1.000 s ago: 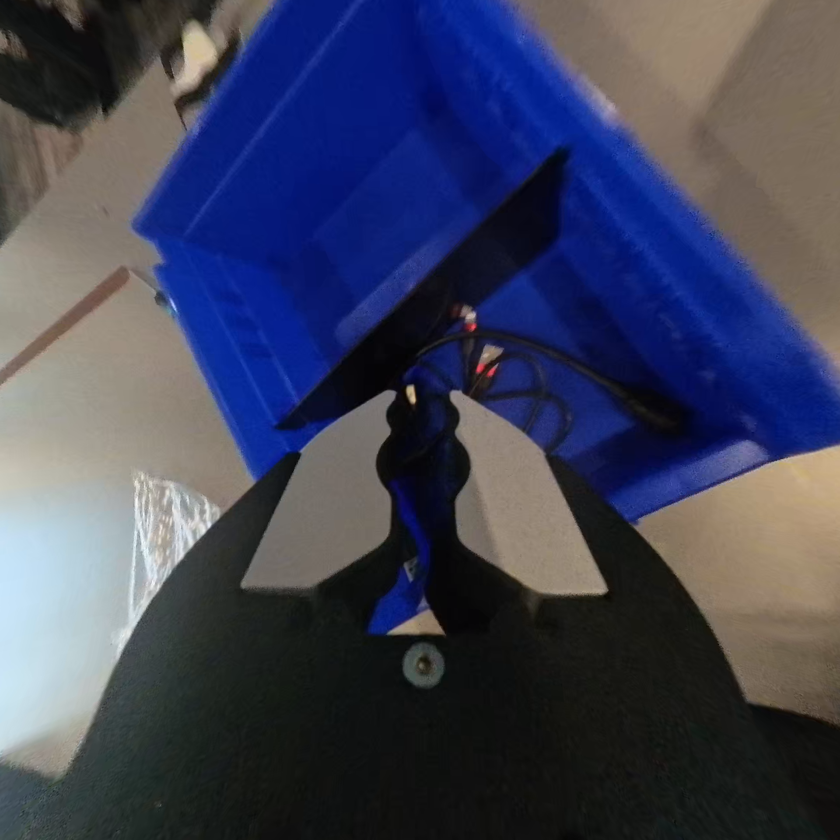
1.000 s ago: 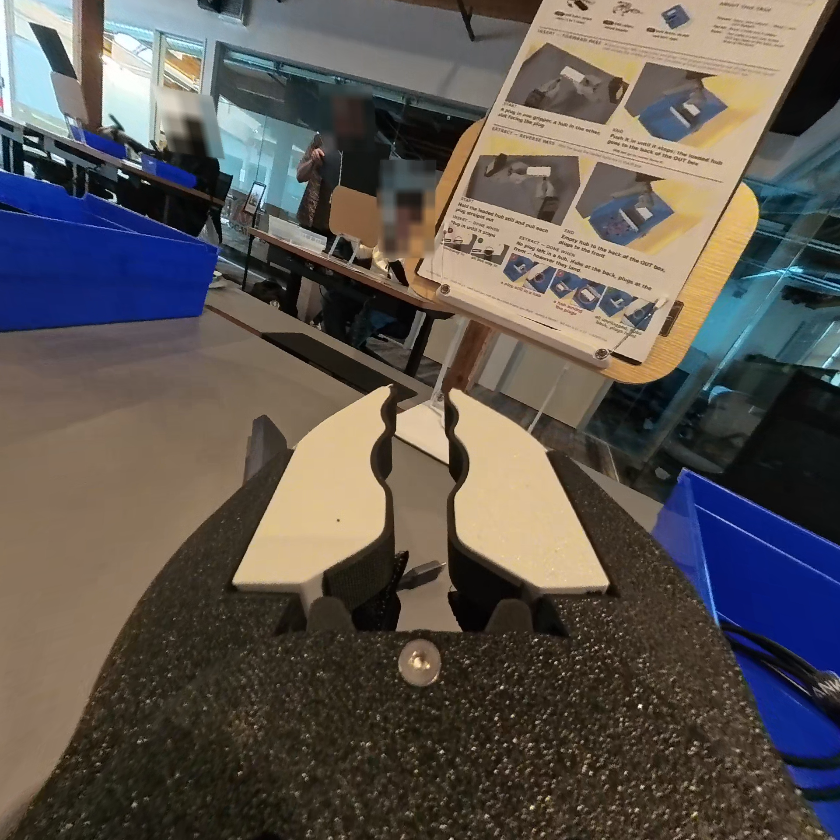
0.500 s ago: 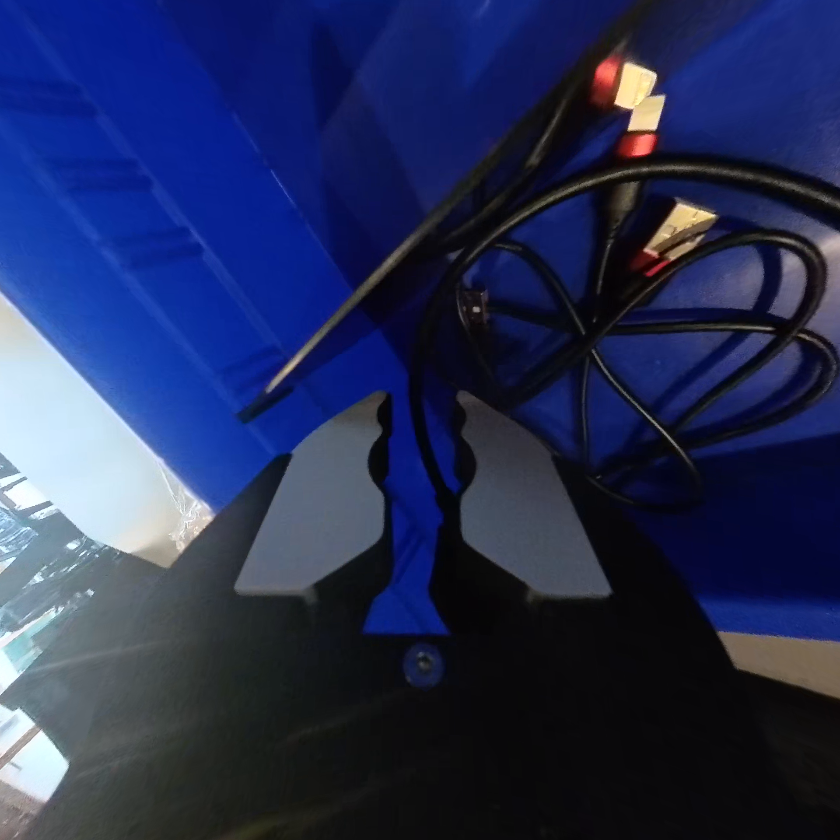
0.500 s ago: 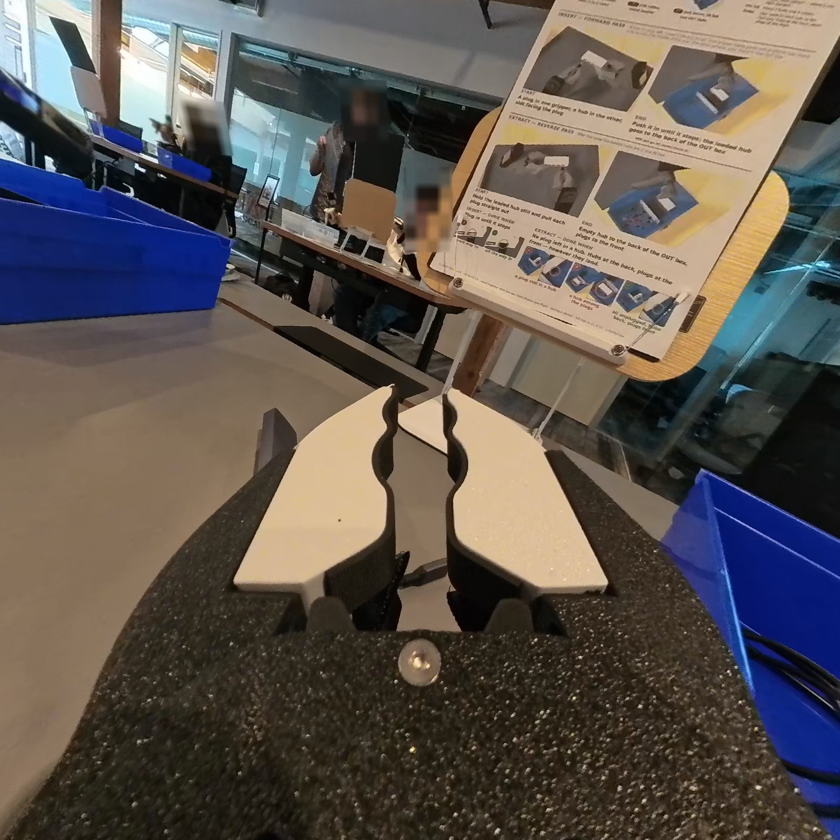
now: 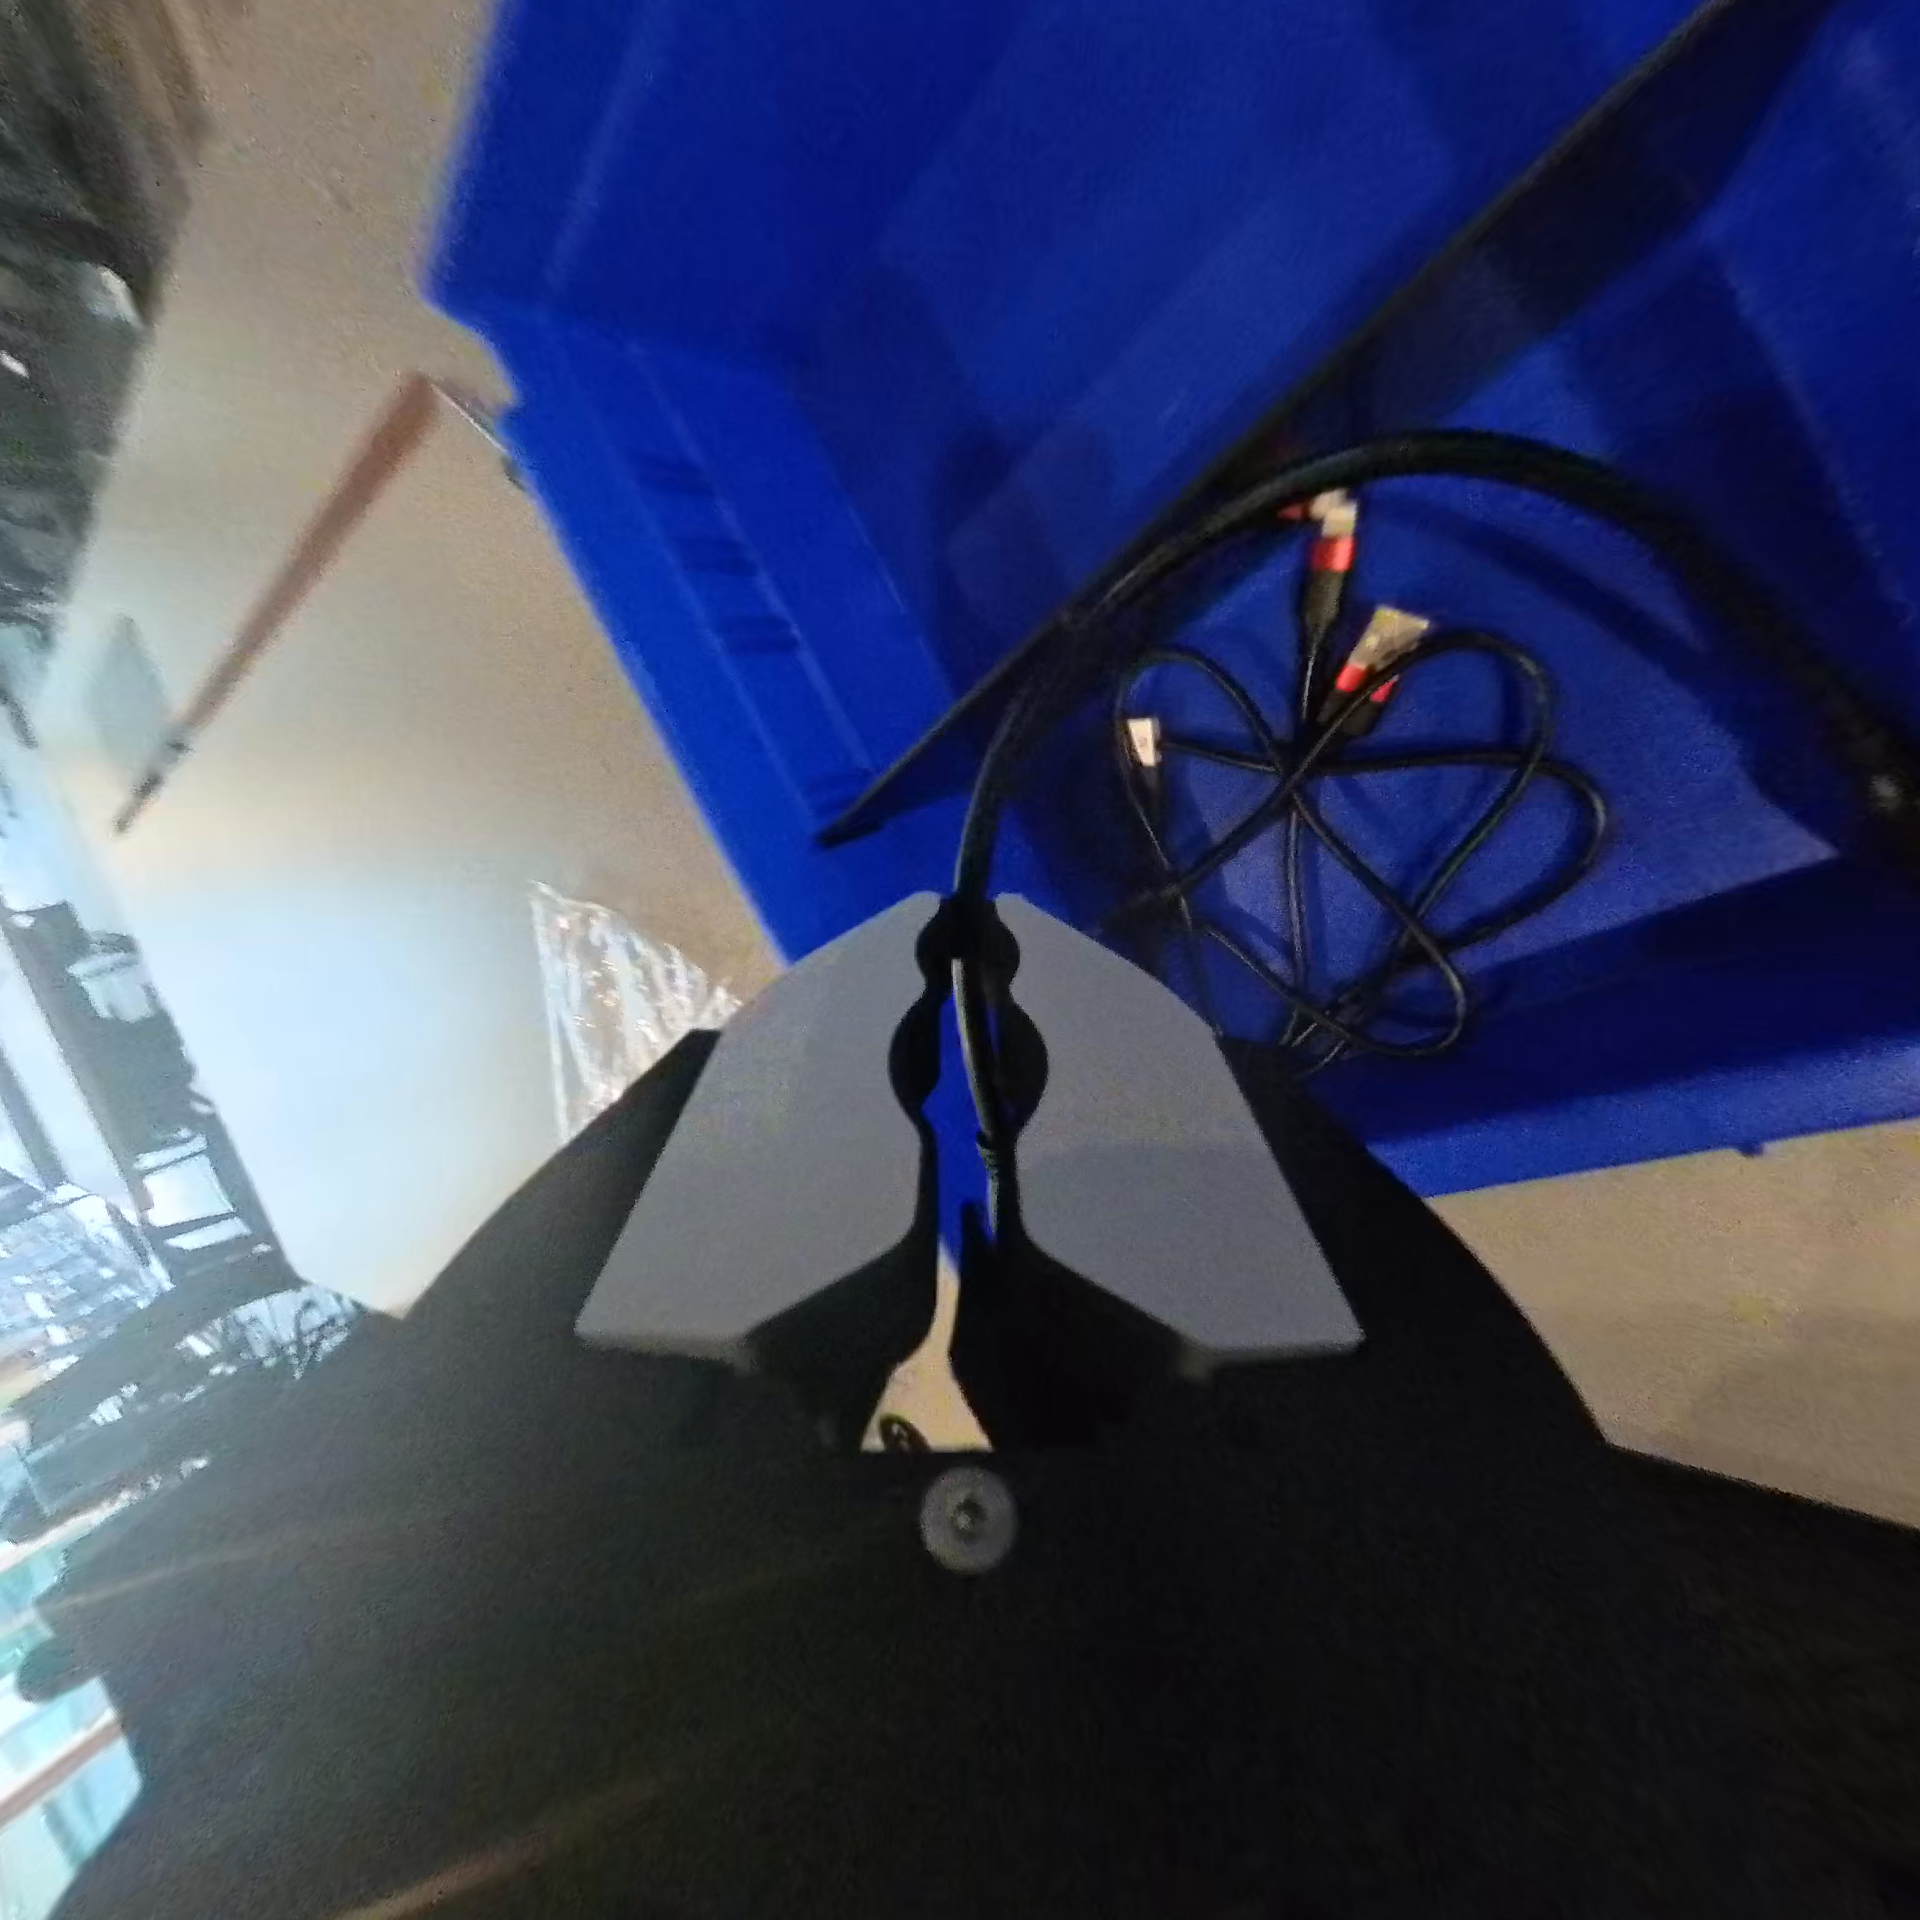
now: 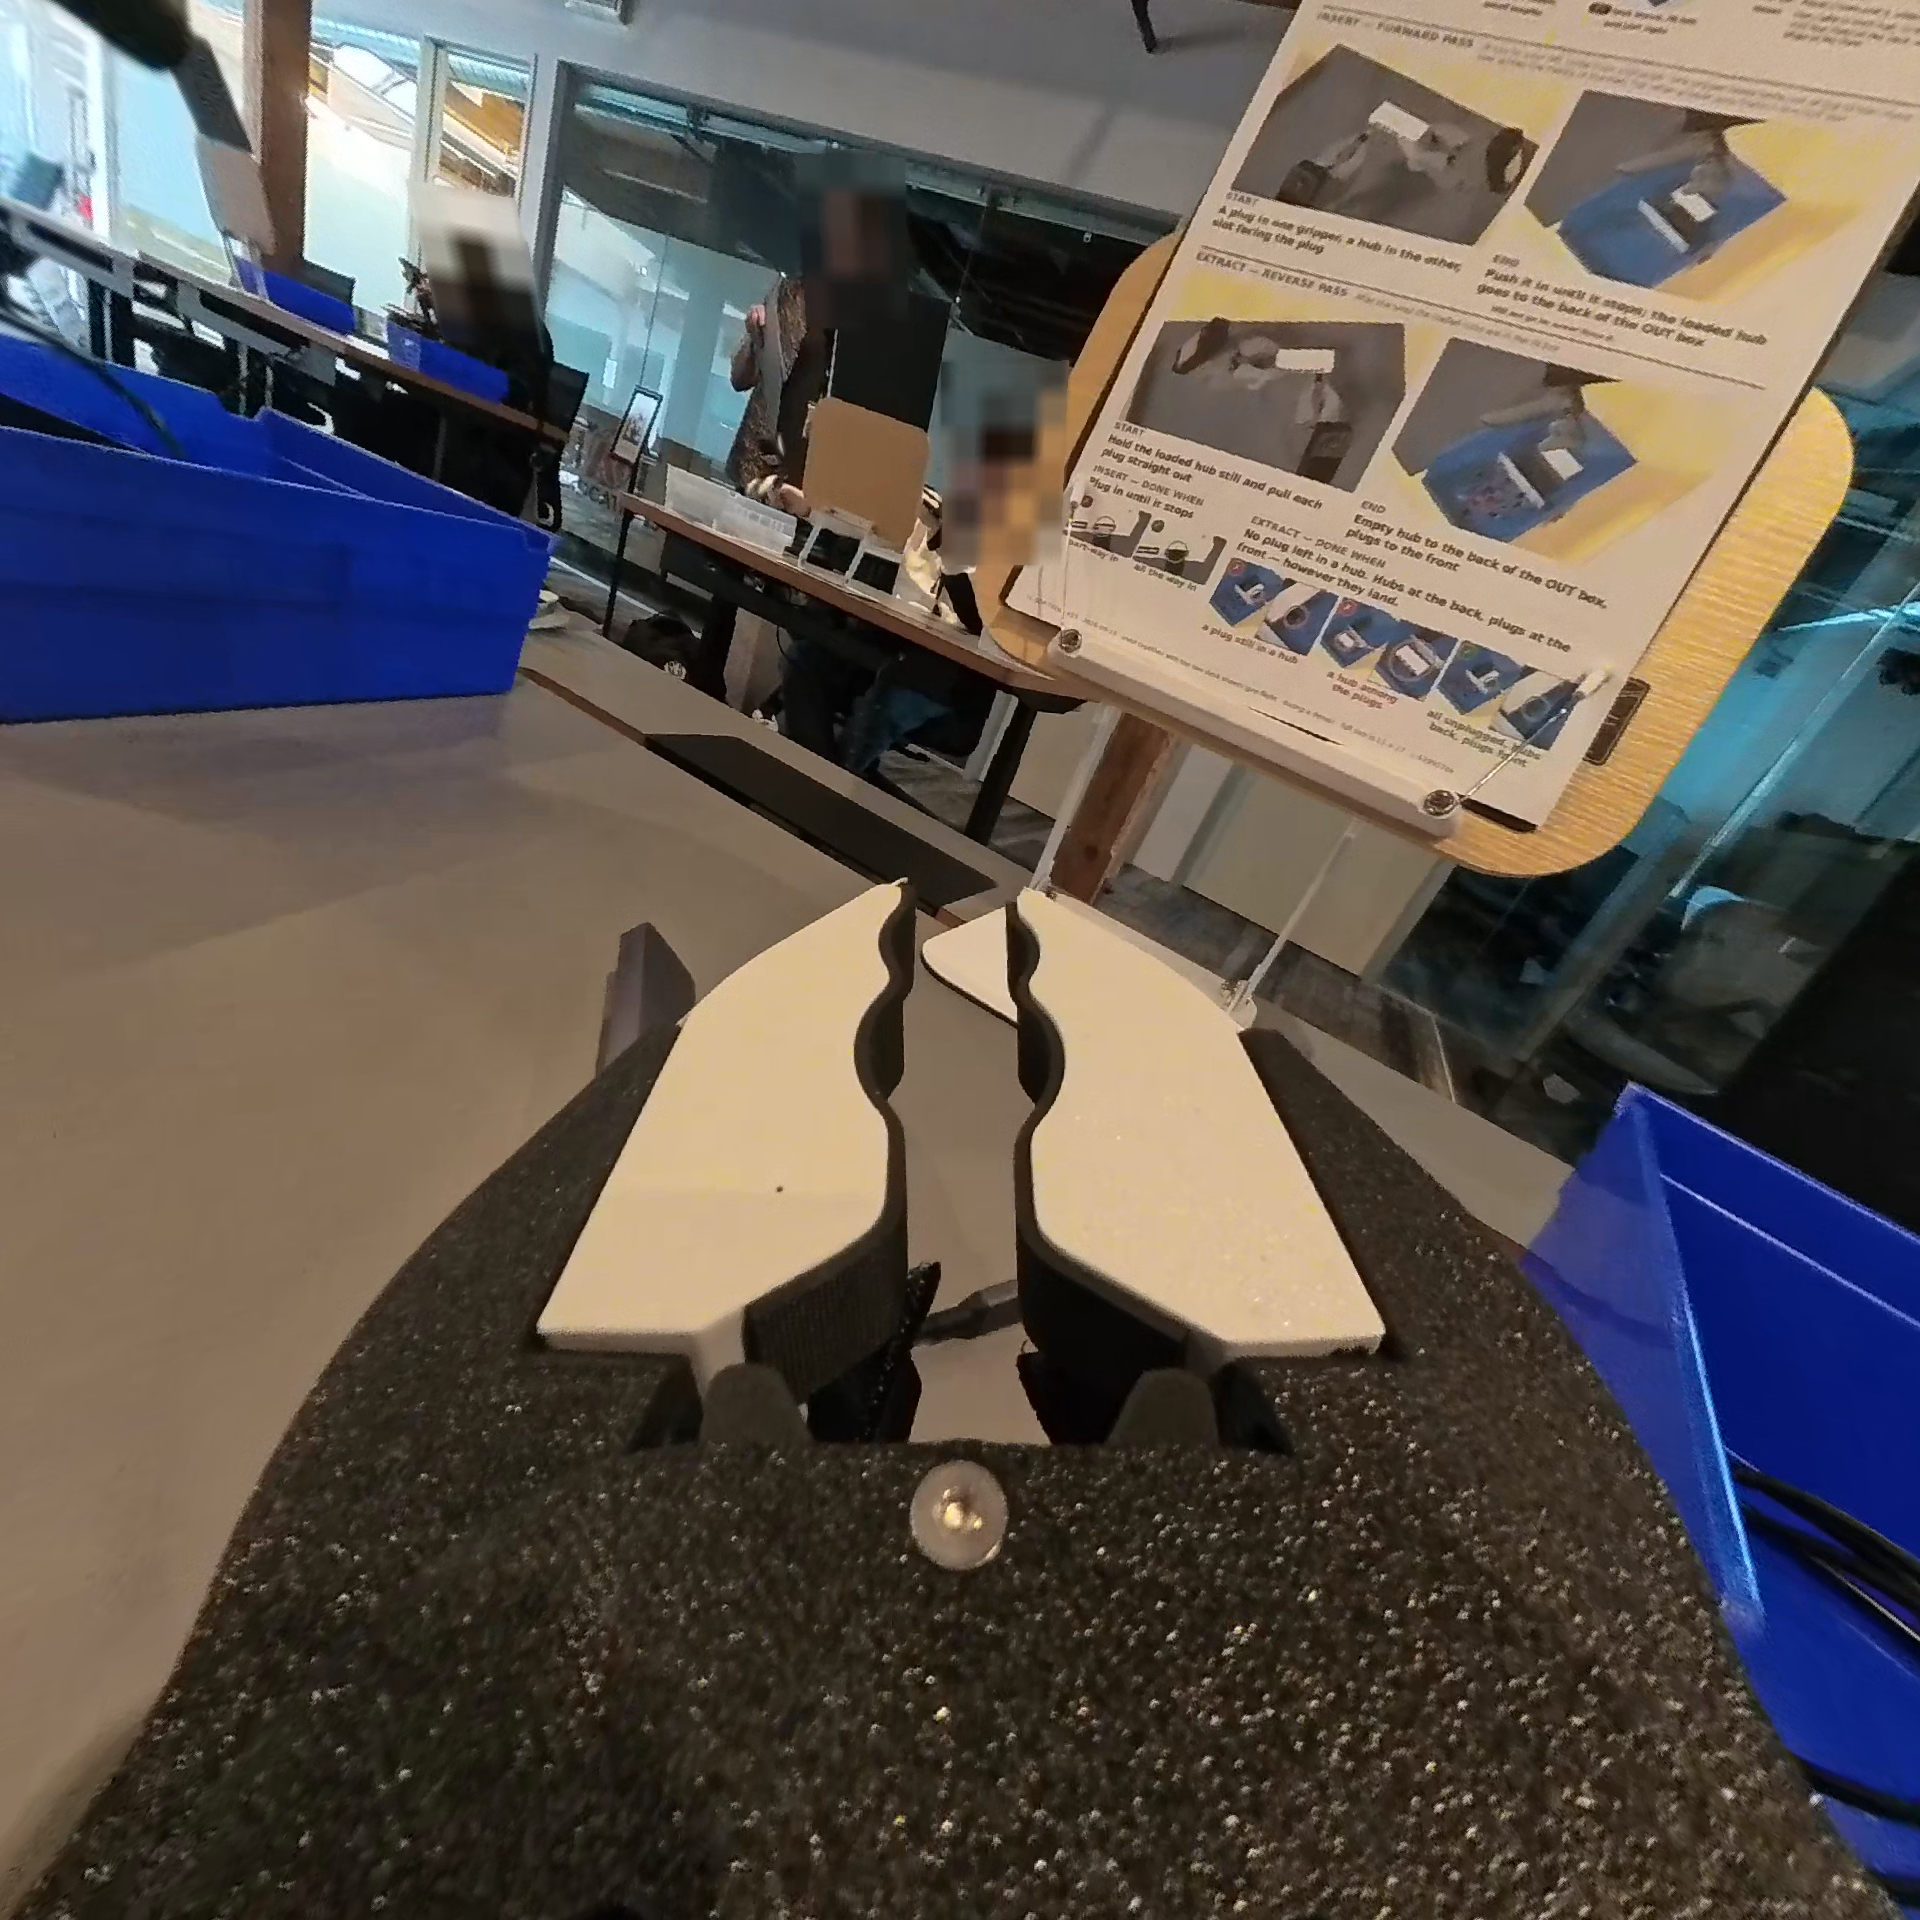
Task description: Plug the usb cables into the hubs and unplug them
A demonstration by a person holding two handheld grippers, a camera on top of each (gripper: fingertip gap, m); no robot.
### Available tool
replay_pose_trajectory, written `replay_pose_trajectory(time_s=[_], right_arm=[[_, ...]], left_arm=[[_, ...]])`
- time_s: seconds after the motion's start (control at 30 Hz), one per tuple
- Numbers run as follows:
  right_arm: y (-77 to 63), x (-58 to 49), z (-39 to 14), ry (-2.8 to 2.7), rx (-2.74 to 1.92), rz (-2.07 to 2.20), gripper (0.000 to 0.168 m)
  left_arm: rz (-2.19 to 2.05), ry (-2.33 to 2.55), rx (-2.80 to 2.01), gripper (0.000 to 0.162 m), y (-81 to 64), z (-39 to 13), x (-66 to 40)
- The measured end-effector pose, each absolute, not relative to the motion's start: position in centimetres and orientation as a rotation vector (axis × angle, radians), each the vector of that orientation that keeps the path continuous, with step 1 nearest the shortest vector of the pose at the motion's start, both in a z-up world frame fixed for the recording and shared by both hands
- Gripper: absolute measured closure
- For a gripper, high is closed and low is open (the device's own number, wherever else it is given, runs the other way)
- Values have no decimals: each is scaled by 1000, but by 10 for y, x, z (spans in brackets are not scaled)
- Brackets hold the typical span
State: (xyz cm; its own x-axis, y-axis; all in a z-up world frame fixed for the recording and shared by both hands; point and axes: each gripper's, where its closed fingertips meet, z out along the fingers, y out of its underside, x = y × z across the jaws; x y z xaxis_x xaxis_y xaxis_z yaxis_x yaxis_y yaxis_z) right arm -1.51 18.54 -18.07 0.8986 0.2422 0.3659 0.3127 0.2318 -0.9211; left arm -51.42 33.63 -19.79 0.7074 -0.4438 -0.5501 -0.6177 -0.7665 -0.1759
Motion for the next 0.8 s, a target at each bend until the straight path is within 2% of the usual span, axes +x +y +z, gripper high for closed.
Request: replay_pose_trajectory(time_s=[0.03,0.33,0.67,0.8], right_arm=[[185,-15,-181,-491,-1351,-52,152],[185,-18,-182,-505,-1351,-47,153],[185,-19,-182,-513,-1348,-49,154],[185,-17,-181,-504,-1346,-56,154]], left_arm=[[709,826,-2523,157,337,-186,-510],[653,823,-2121,158,329,-91,-446],[487,949,-1801,157,309,-34,-357],[268,1101,-1755,157,296,-37,-308]])
